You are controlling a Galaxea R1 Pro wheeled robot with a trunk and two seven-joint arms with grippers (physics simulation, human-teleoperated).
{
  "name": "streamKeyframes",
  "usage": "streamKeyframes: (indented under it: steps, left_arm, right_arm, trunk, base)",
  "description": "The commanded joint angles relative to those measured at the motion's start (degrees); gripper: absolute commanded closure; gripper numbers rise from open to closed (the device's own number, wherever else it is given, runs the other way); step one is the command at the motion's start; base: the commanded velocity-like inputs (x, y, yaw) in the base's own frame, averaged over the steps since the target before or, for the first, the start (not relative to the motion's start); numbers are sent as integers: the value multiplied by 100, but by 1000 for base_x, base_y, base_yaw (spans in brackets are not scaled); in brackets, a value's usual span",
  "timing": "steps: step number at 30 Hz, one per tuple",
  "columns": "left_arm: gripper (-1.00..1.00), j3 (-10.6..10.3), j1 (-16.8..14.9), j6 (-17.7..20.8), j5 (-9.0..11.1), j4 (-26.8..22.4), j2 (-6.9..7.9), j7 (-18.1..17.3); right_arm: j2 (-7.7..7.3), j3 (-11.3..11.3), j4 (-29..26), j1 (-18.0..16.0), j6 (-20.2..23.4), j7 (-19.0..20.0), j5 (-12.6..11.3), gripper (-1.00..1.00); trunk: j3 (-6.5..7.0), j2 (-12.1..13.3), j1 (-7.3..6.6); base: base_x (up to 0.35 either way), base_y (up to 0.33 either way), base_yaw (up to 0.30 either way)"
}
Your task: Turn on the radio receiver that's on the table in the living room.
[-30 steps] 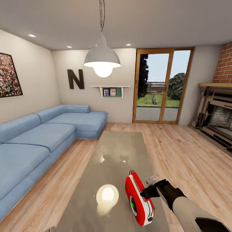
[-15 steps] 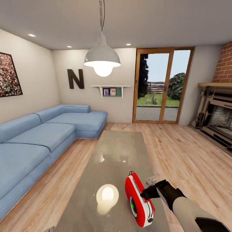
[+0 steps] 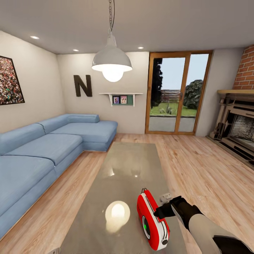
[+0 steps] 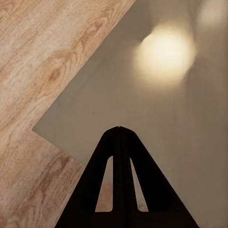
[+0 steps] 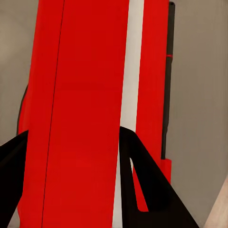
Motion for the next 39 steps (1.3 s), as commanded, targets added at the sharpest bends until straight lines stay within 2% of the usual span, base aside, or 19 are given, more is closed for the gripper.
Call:
streamKeyframes:
  steps: [1,22,23,33,36,39]
  left_arm:
    - [100,-1,-1,1,0,0,0,0]
    - [100,-1,-1,1,0,0,0,0]
    - [100,-1,-1,1,0,0,0,0]
    - [100,20,0,-5,-23,83,12,1]
    - [100,53,-1,-33,-40,239,83,0]
    - [100,65,0,-242,-43,334,180,-12]
  right_arm:
    - [0,-6,-19,89,-126,-5,-16,100]
    - [0,-6,-7,91,-132,34,-14,100]
    - [0,-6,-5,92,-133,37,-15,-100]
    - [0,-6,139,90,-142,20,-12,-100]
    - [0,-6,140,89,-142,16,-9,-100]
    - [0,-6,140,94,-142,14,-8,-100]
  trunk:
    - [-2,2,1]
    - [-2,2,1]
    - [-2,2,1]
    - [-2,2,1]
    - [16,42,-20]
    - [70,163,-86]
  base:
    - [0,0,0]
    - [0,0,0]
    - [0,0,0]
    - [0,0,0]
    - [0,0,0]
    - [0,0,0]
